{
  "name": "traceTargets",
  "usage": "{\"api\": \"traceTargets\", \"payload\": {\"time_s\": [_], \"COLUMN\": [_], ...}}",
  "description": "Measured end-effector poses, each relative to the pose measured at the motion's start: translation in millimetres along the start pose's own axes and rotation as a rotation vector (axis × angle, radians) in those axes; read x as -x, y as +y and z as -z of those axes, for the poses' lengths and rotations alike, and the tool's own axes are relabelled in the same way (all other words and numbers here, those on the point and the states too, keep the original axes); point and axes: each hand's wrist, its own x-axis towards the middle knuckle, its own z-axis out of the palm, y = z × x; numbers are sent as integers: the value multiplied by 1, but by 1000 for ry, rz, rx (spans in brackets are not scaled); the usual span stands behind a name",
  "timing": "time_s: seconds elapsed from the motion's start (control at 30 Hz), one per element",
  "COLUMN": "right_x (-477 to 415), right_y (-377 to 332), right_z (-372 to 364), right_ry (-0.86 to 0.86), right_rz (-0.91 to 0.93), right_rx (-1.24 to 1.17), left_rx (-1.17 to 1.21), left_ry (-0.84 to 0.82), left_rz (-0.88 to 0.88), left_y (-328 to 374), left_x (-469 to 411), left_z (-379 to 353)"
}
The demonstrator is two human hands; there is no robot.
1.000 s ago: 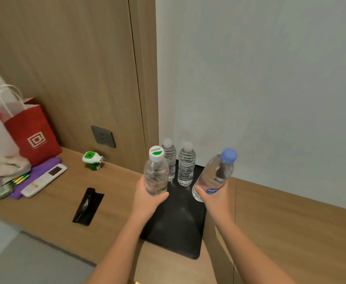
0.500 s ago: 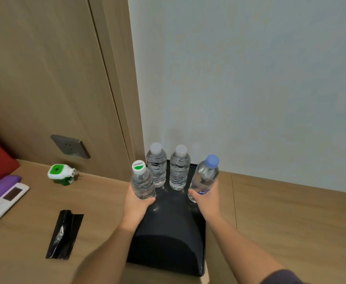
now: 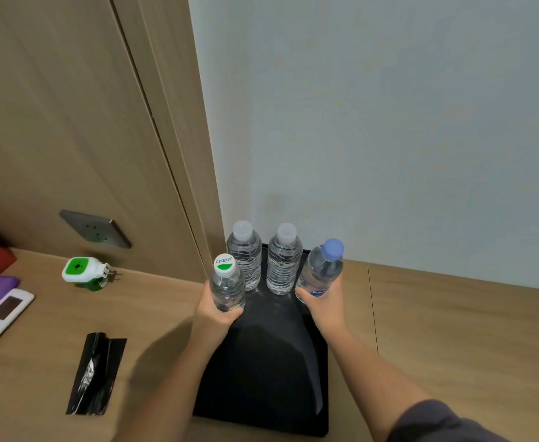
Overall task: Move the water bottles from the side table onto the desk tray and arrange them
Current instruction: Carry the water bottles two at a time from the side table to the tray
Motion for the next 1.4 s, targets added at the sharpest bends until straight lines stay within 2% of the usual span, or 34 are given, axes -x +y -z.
{"api": "traceTargets", "payload": {"time_s": [0.33,0.43,0.5,0.63,0.8,1.07,1.4], "right_x": [9,27,38,57,91,158,279], "right_y": [3,8,12,16,14,24,66], "right_z": [11,27,40,61,84,149,302], "right_ry": [-67,-110,-118,-204,-251,-197,18], "right_rz": [0,52,89,40,133,182,22], "right_rx": [49,246,464,881,1134,1244,1258], "left_rx": [-25,-90,-211,-510,-866,-1058,-1118], "left_ry": [0,51,95,143,91,-5,-205], "left_rz": [-67,-25,31,63,73,-62,-331], "left_y": [-6,-9,-8,-2,10,41,72], "left_x": [12,24,32,59,102,174,308], "left_z": [1,3,5,8,4,-41,-142]}}
